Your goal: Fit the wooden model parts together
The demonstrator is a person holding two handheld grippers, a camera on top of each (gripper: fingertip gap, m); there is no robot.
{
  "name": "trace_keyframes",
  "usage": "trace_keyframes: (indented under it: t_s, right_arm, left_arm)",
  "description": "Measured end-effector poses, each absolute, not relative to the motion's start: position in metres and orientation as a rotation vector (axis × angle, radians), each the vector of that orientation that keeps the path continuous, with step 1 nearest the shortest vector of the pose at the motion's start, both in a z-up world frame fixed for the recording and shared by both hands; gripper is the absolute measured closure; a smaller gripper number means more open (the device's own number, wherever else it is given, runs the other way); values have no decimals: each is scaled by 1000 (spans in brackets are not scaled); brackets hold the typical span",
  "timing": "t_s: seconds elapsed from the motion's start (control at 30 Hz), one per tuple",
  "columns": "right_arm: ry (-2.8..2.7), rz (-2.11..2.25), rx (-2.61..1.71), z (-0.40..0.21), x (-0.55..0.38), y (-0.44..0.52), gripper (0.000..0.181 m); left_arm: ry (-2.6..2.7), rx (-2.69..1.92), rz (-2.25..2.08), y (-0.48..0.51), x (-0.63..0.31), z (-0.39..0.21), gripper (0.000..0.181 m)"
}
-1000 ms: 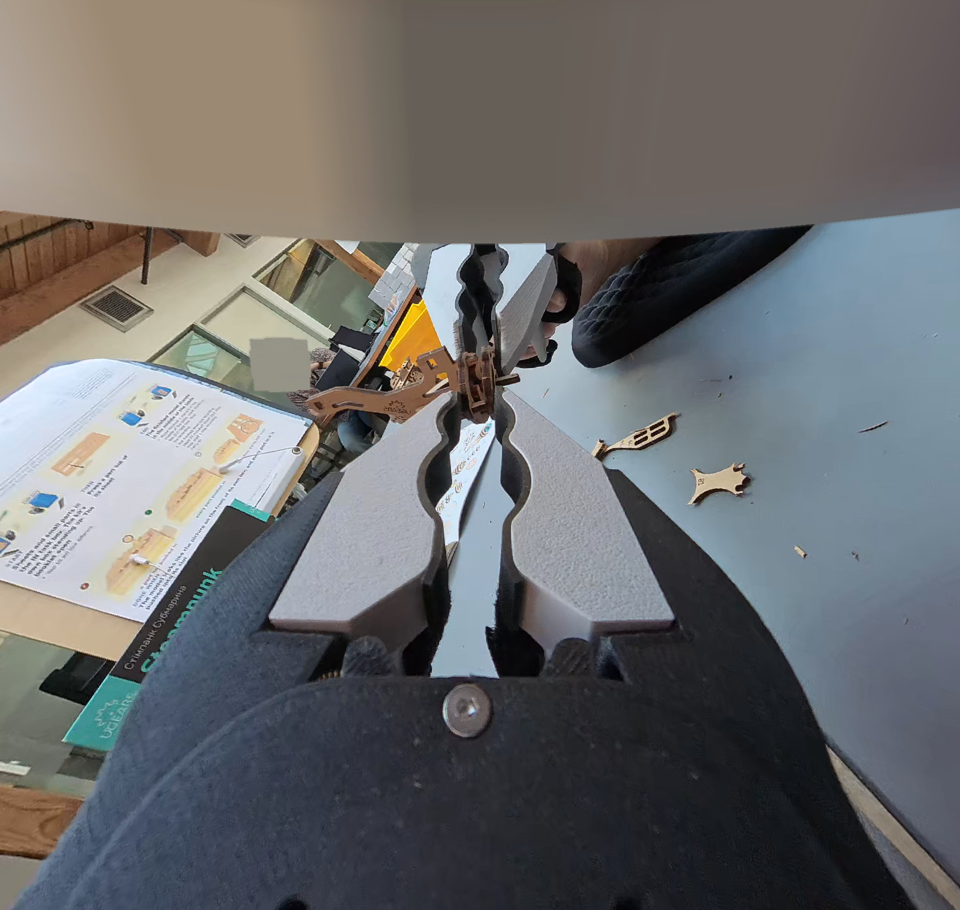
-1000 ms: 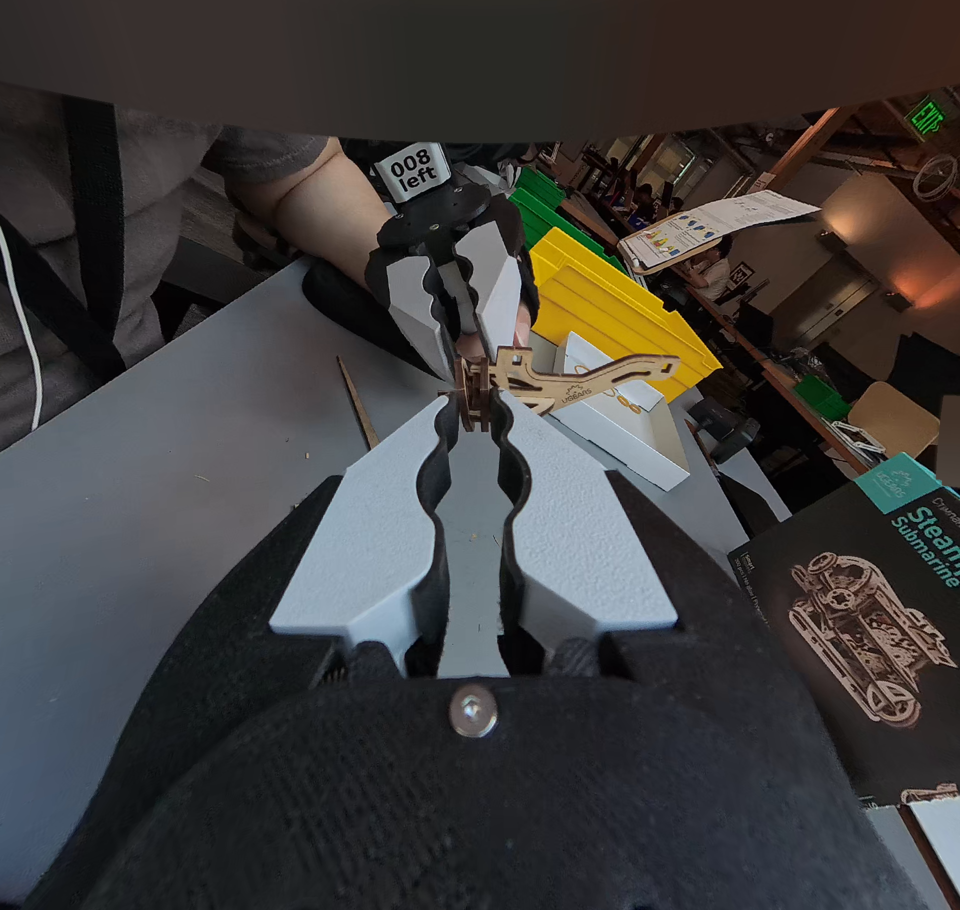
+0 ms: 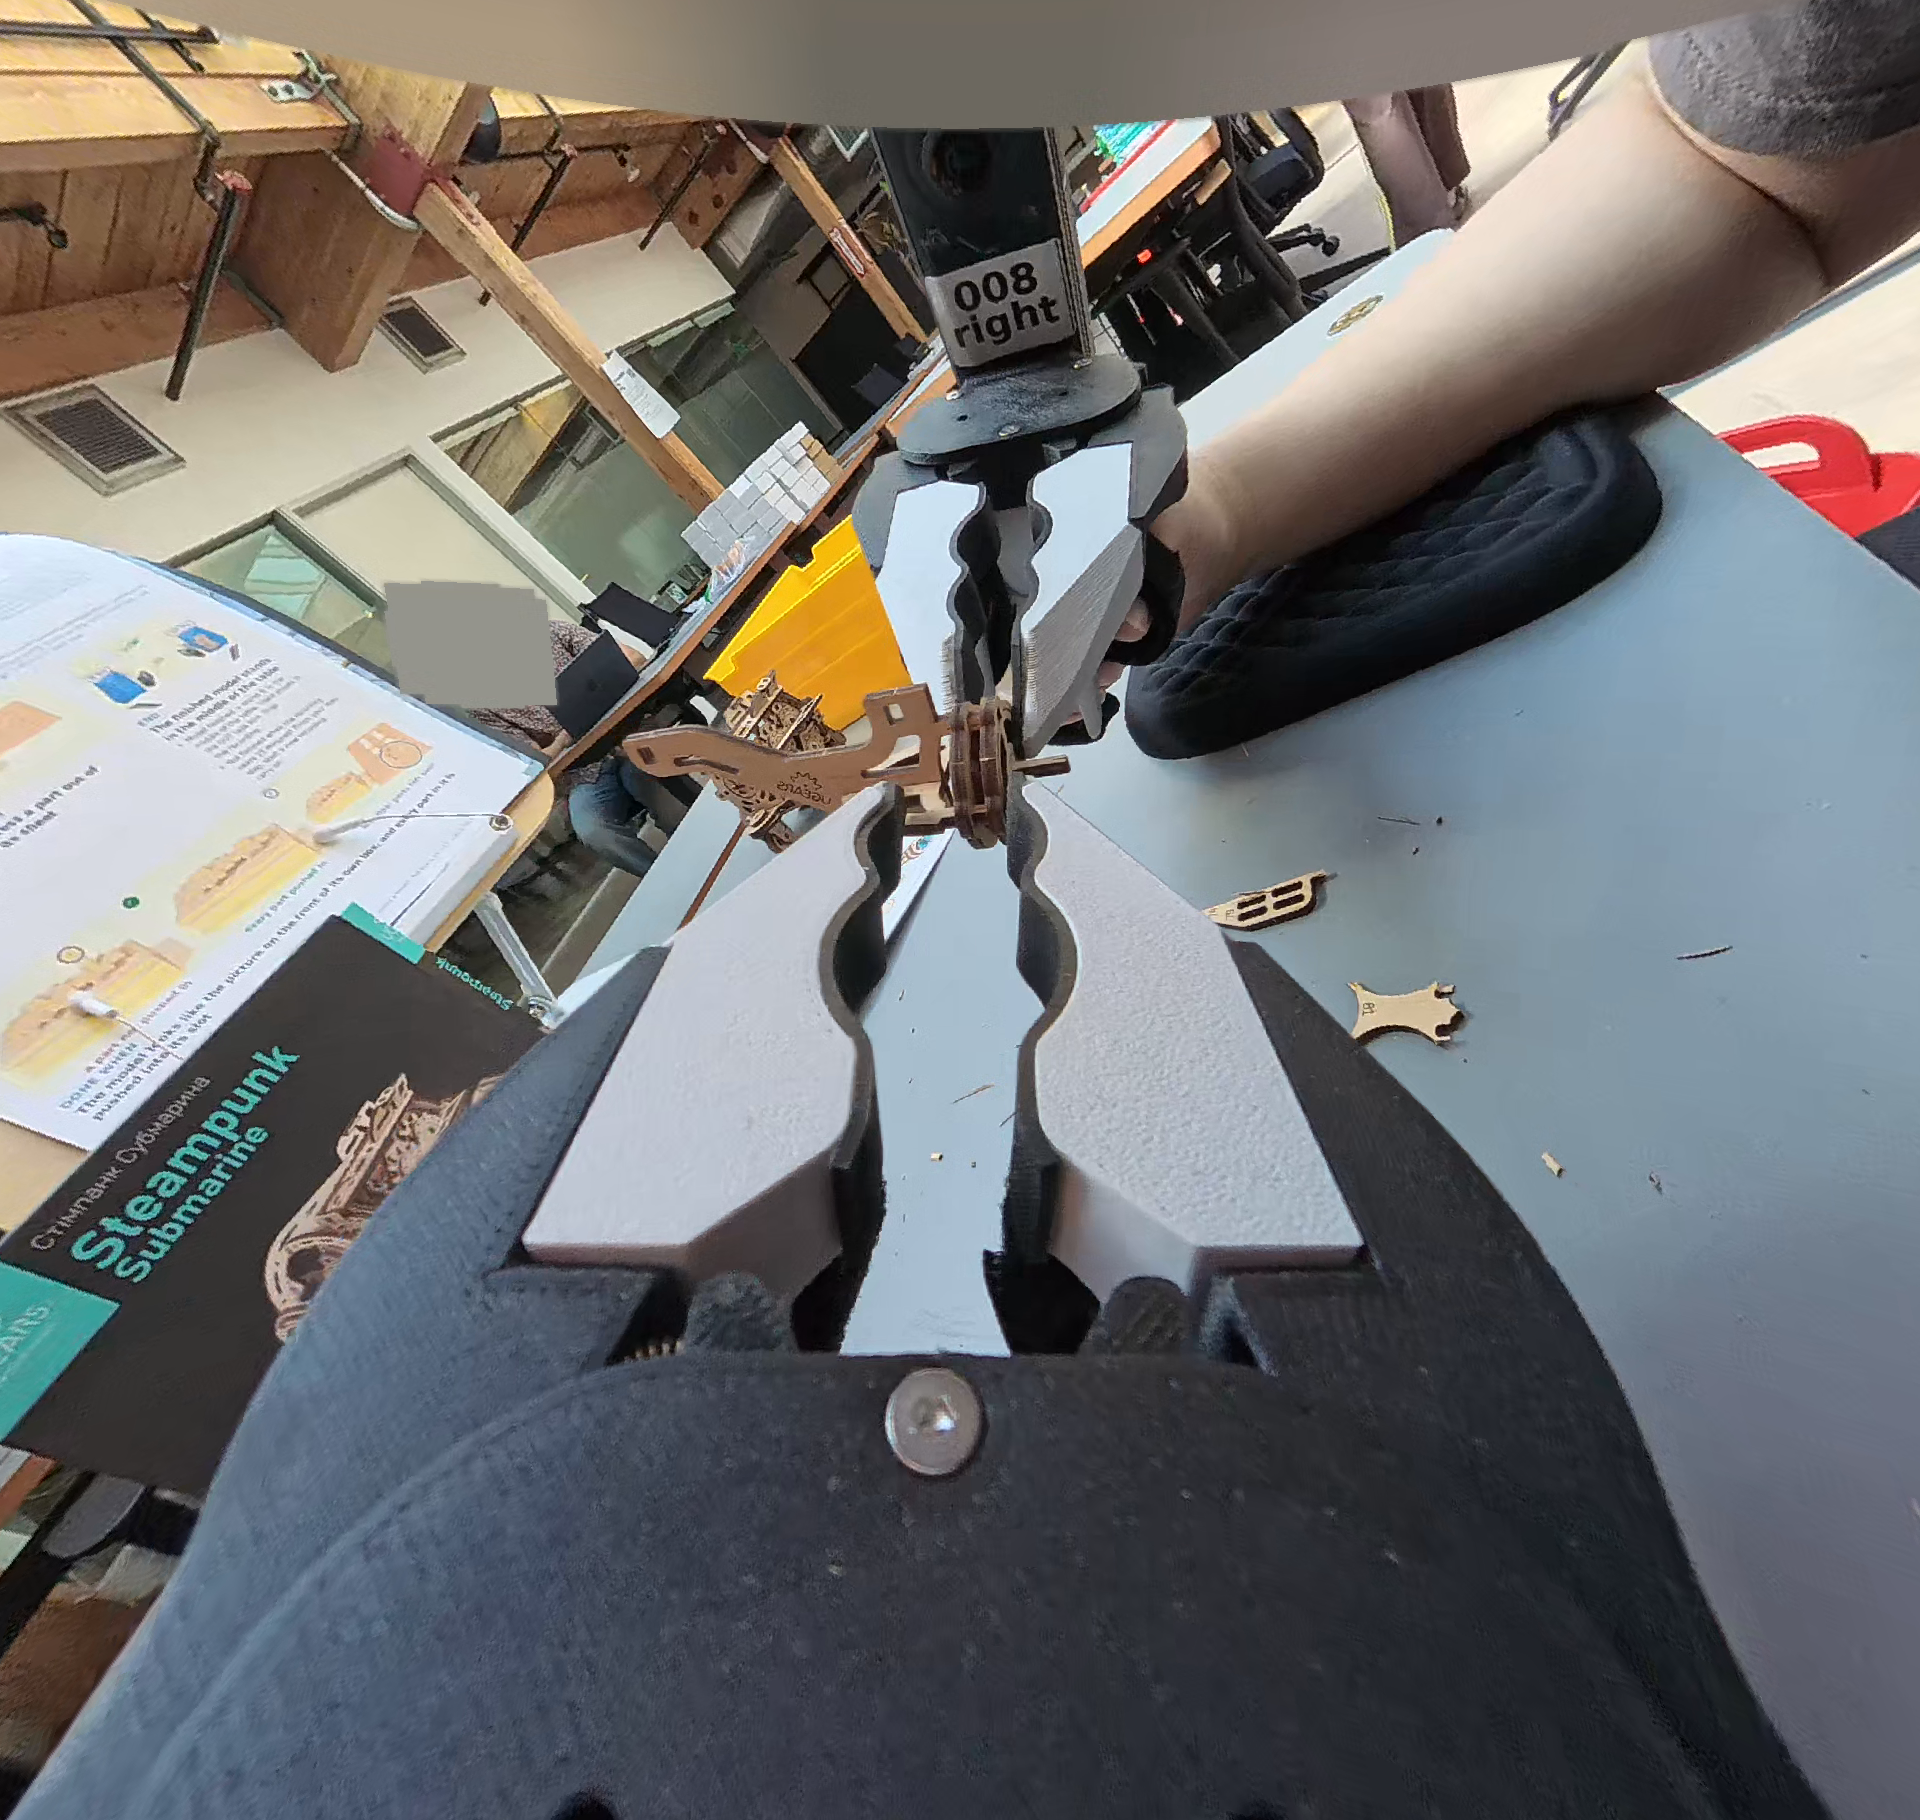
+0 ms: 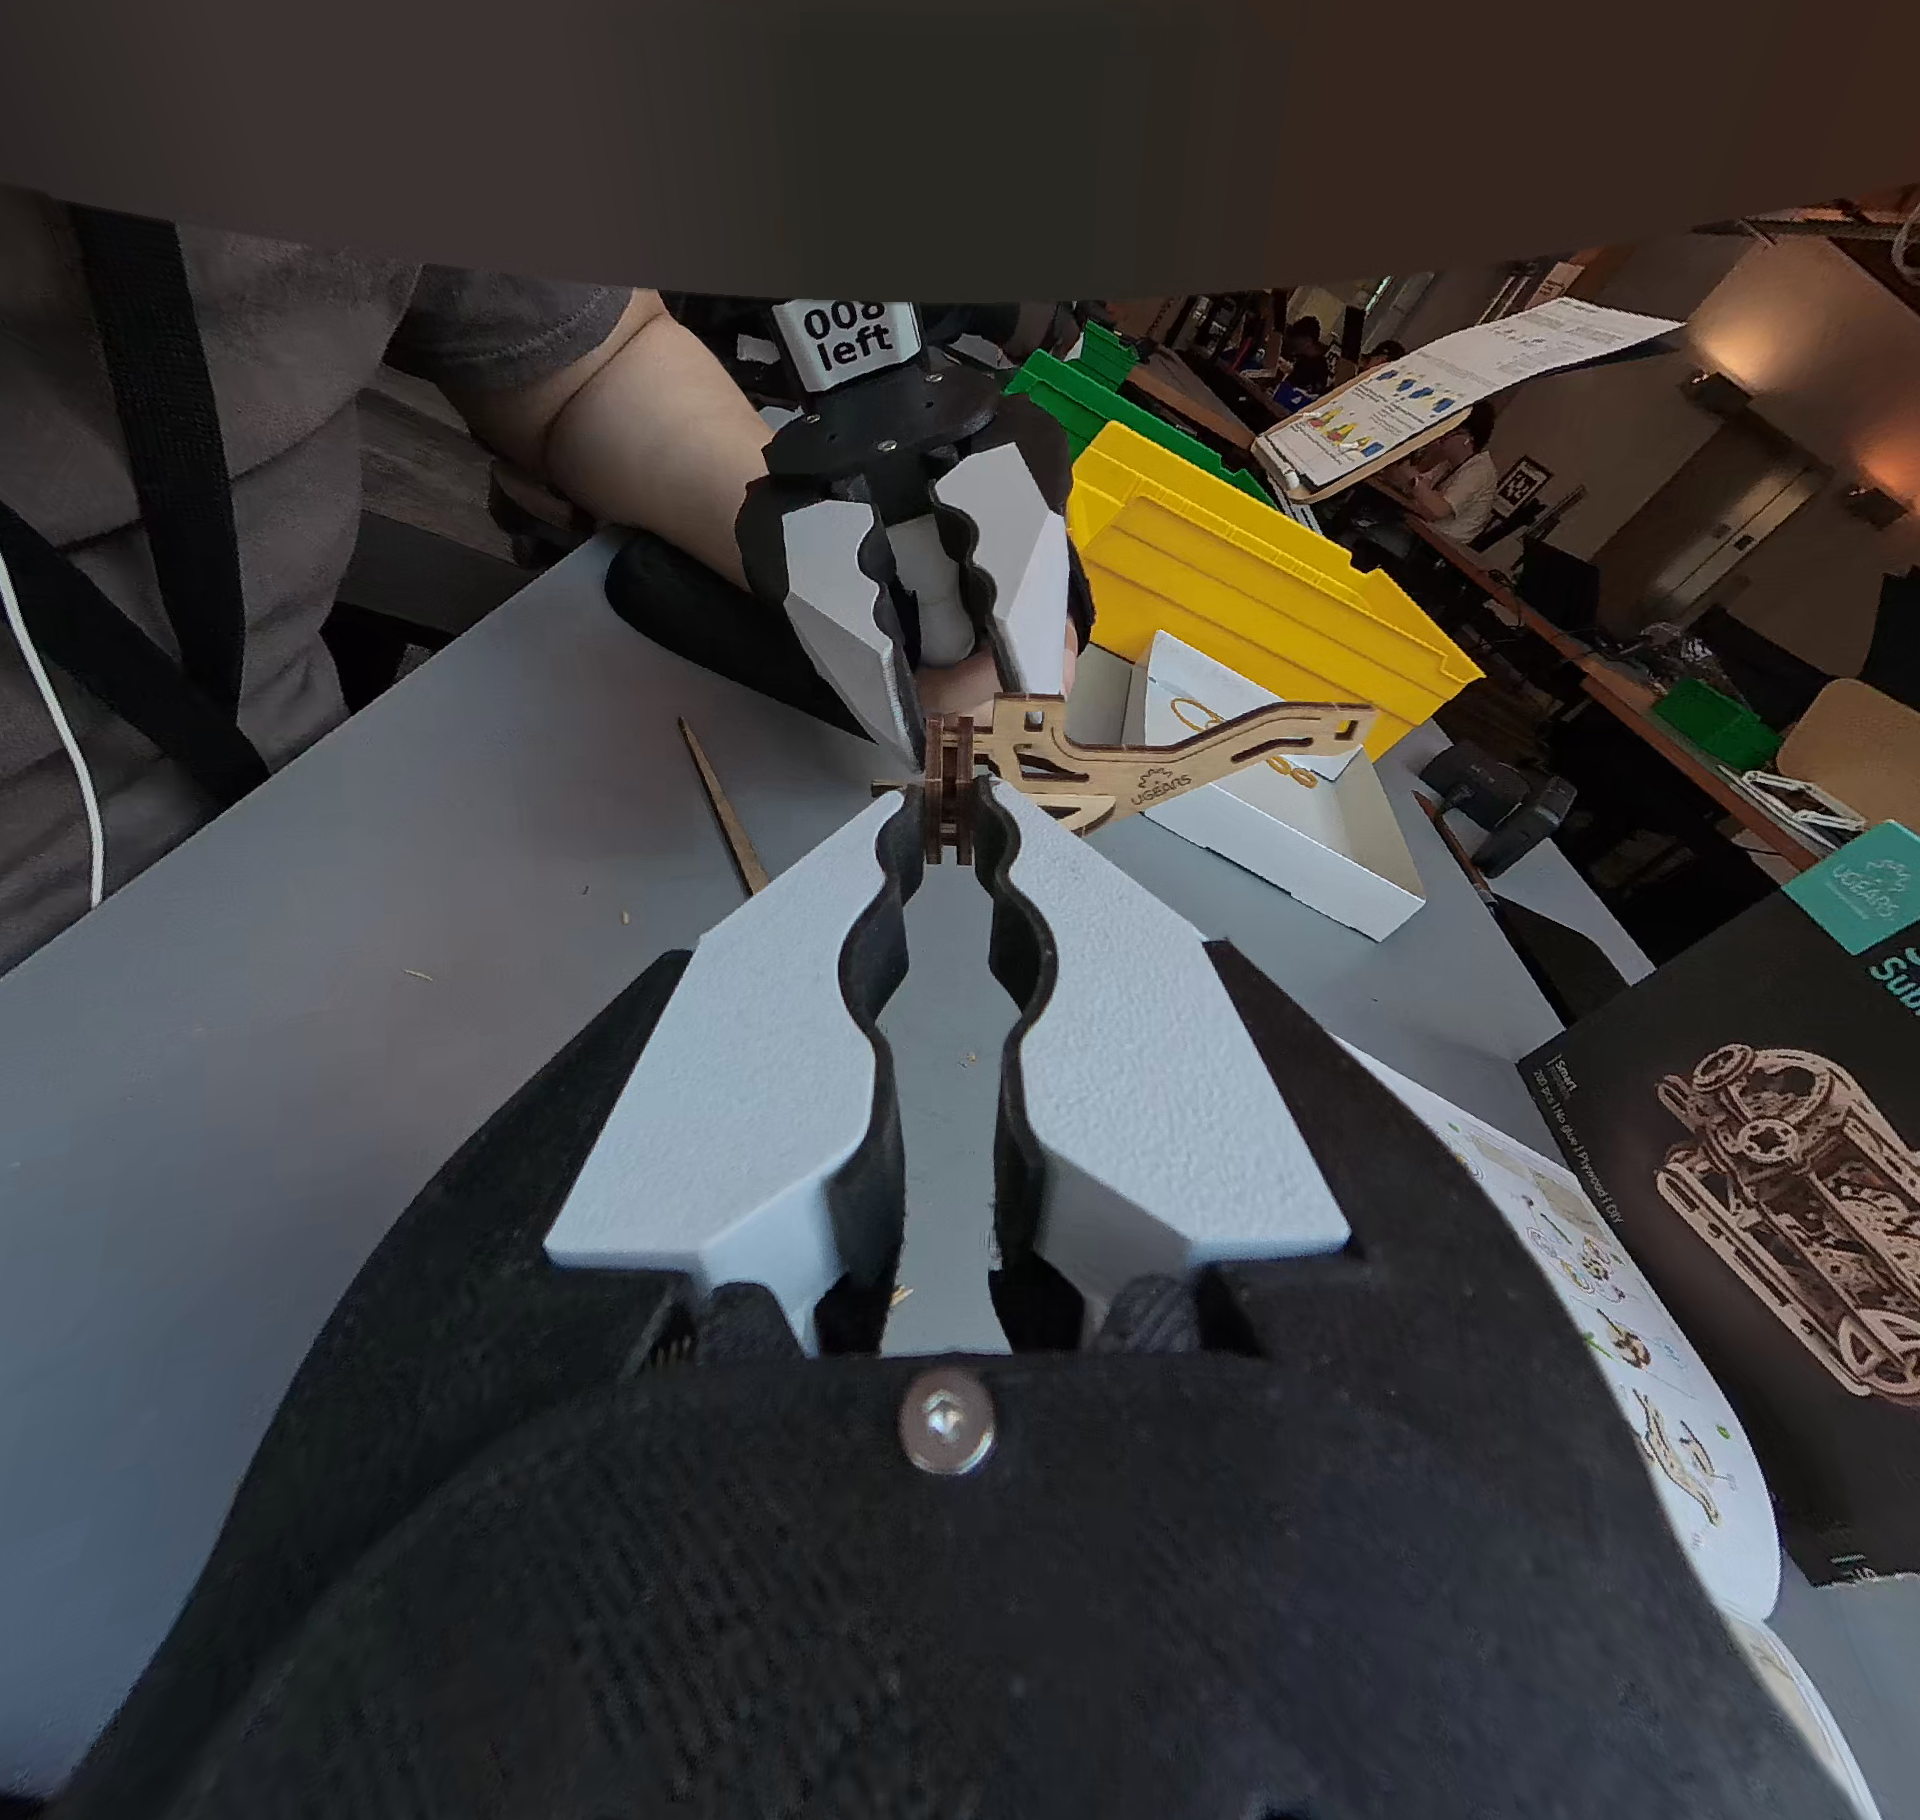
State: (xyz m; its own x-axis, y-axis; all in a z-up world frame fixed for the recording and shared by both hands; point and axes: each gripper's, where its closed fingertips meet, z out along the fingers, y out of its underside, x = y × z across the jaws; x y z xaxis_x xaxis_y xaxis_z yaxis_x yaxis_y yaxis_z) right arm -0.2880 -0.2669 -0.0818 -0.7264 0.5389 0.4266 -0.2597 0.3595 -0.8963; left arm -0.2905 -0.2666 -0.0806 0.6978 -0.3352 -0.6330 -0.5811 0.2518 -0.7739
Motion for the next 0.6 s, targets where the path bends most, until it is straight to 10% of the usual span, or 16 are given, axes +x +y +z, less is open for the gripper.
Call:
trace_keyframes:
  t_s: [0.6]
  right_arm:
    - [-1910,1529,-288,-79,-288,-268,173]
  left_arm:
    - [842,-1357,113,-269,-288,-80,173]
